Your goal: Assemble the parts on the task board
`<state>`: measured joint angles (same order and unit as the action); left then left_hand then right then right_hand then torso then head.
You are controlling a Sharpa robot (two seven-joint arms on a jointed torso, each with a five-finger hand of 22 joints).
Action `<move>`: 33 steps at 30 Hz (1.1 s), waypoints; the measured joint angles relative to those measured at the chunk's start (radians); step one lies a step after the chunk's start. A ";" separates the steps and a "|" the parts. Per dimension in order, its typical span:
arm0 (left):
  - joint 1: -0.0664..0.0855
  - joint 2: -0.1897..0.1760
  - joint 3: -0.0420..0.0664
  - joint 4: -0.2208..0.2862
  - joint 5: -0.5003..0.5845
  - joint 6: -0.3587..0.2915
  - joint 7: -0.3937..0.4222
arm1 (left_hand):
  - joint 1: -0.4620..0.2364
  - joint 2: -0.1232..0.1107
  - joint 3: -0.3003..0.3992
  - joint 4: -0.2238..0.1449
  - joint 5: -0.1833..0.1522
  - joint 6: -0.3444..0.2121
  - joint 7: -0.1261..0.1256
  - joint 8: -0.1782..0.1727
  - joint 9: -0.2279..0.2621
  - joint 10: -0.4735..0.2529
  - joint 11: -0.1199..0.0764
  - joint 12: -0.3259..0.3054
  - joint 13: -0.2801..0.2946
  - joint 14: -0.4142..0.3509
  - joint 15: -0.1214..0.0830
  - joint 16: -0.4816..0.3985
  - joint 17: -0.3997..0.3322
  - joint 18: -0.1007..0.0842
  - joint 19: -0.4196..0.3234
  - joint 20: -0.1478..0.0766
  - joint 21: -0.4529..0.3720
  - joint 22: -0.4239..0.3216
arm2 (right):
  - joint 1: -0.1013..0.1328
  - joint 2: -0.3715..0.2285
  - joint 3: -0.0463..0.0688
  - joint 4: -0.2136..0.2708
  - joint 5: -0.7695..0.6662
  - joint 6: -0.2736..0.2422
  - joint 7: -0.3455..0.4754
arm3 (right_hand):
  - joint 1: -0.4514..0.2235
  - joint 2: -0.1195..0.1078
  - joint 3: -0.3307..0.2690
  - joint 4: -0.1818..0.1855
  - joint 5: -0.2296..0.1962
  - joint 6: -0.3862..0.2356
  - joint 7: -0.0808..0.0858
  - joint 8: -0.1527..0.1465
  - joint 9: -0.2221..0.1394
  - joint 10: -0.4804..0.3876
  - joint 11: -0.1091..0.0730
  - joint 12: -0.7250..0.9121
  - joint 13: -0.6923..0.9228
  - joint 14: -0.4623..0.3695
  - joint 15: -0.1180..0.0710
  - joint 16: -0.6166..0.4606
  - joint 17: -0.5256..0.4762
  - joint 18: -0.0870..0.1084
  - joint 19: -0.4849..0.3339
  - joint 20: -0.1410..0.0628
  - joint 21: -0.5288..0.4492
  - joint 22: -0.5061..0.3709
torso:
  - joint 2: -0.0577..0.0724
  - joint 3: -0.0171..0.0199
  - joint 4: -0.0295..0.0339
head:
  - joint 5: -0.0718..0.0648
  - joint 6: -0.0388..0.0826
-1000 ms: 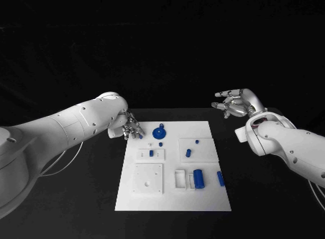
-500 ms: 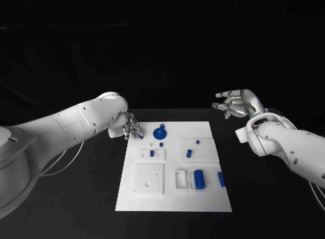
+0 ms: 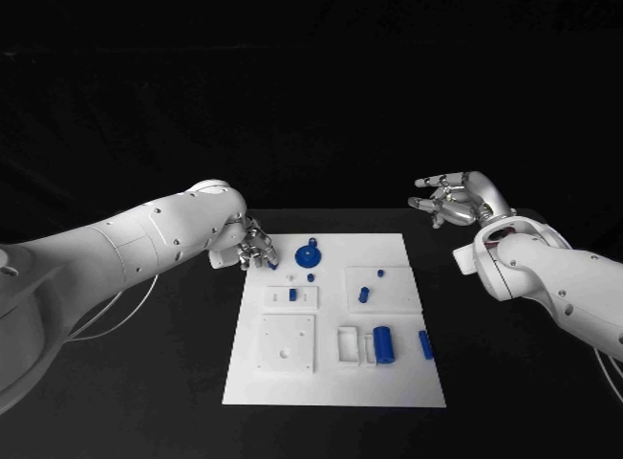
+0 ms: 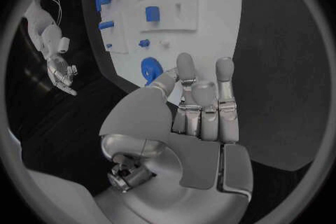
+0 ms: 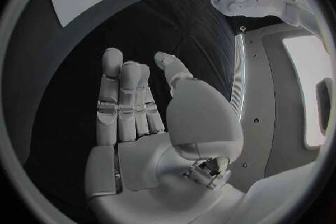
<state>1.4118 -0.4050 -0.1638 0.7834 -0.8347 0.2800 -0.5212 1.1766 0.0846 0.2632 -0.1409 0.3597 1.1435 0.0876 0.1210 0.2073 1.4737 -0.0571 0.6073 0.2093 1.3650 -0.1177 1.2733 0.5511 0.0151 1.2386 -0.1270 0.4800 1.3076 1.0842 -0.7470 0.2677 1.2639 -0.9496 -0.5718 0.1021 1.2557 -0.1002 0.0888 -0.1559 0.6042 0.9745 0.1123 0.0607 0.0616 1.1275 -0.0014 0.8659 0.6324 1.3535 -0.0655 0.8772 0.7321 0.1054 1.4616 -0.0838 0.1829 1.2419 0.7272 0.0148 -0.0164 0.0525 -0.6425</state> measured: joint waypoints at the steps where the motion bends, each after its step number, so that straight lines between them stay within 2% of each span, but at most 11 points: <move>1: 0.000 -0.005 0.000 0.011 0.002 -0.004 -0.001 | -0.005 -0.005 0.005 -0.001 0.005 0.000 0.000 0.001 0.000 0.000 0.000 0.003 -0.001 0.001 -0.001 0.000 0.004 0.000 0.002 -0.002 0.004 0.000 | 0.000 0.000 0.000 0.000 0.000 0.000 0.000 | 0.000 0.000 0.000 0.000 0.000 0.000 0.000 0.000 0.000 0.000 0.000 0.000 0.000 0.000 0.000 0.000 0.000 0.000 0.000 0.000 0.000 0.000 | 0.000 0.0004 0.0005 | 0.001 0.000; 11: 0.011 -0.098 0.000 0.187 0.021 -0.075 -0.016 | -0.014 -0.014 0.012 0.005 0.007 0.004 0.002 0.000 0.000 0.004 -0.004 0.024 -0.001 0.022 -0.007 0.000 0.052 0.000 0.005 -0.005 0.021 0.000 | 0.000 -0.004 0.000 -0.001 0.000 0.000 0.000 | 0.000 0.000 0.000 0.000 0.000 0.001 -0.001 0.000 0.000 0.000 0.000 0.000 0.000 0.000 0.000 0.000 0.000 0.000 0.000 0.000 0.000 0.000 | -0.010 0.0005 0.0062 | 0.000 -0.009; 17: 0.013 -0.156 -0.007 0.295 0.029 -0.138 -0.024 | -0.010 -0.020 0.004 0.012 0.008 0.005 0.002 -0.001 0.001 0.007 -0.007 0.045 -0.004 0.034 -0.005 0.005 0.080 0.000 0.009 -0.009 0.029 0.000 | 0.000 -0.004 0.000 -0.002 0.001 0.000 0.000 | 0.000 0.000 0.000 0.000 0.000 0.001 -0.001 0.000 0.000 0.000 0.000 0.000 0.000 0.000 0.000 0.000 0.000 0.000 0.000 0.000 0.000 0.000 | -0.019 0.0015 0.0102 | -0.001 -0.016; 22: 0.013 -0.196 -0.024 0.365 0.033 -0.189 -0.029 | -0.016 -0.025 0.007 0.016 0.015 0.007 0.000 0.006 0.001 0.007 -0.007 0.059 -0.007 0.041 -0.009 0.012 0.099 0.000 0.009 -0.009 0.037 0.000 | -0.002 -0.004 0.000 -0.002 0.001 0.000 0.000 | 0.000 0.000 0.000 0.000 0.000 0.001 -0.001 0.000 0.000 0.000 0.000 0.000 0.000 0.000 0.000 0.000 0.000 0.000 0.000 0.000 0.000 0.000 | -0.024 0.0023 0.0118 | 0.000 -0.023; 29: 0.013 -0.247 -0.061 0.457 0.035 -0.269 -0.034 | -0.016 -0.025 0.006 0.016 0.020 0.009 0.001 0.006 0.001 0.008 -0.007 0.084 -0.004 0.050 -0.011 0.028 0.130 0.000 0.009 -0.009 0.049 0.000 | -0.007 -0.008 0.000 -0.001 0.002 0.000 -0.001 | 0.000 0.000 0.000 0.000 0.000 0.001 -0.001 0.000 0.000 0.000 0.000 0.000 0.000 0.000 0.000 0.000 0.000 0.000 0.000 0.000 0.000 0.000 | -0.032 0.0035 0.0143 | 0.001 -0.033; 33: 0.013 -0.264 -0.073 0.492 0.036 -0.313 -0.036 | -0.017 -0.027 0.008 0.018 0.020 0.010 0.001 0.006 0.001 0.008 -0.007 0.094 0.001 0.055 -0.009 0.035 0.143 0.000 0.011 -0.006 0.057 0.000 | -0.009 -0.009 0.000 -0.001 0.002 0.000 -0.001 | 0.000 0.000 0.000 0.000 0.000 0.001 -0.001 0.000 0.000 0.000 0.000 0.000 0.000 0.000 0.000 0.000 0.000 0.000 0.000 0.000 0.000 0.000 | -0.036 0.0035 0.0166 | 0.001 -0.037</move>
<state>1.4246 -0.6692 -0.2364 1.2752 -0.7992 -0.0327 -0.5574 1.1595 0.0581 0.2714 -0.1230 0.3800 1.1532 0.0886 0.1268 0.2087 1.4813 -0.0645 0.7010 0.2099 1.4205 -0.1269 1.3078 0.6937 0.0151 1.2496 -0.1333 0.5367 1.3074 1.0755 -0.7565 0.2678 1.2631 -0.9478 -0.5716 0.1014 1.2557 -0.1002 0.0888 -0.1559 0.6042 0.9758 0.1110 0.0607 0.0617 1.1276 -0.0014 0.8658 0.6325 1.3535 -0.0655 0.8772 0.7322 0.1054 1.4616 -0.0838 0.1829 1.2416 0.6913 0.0182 0.0002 0.0536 -0.6795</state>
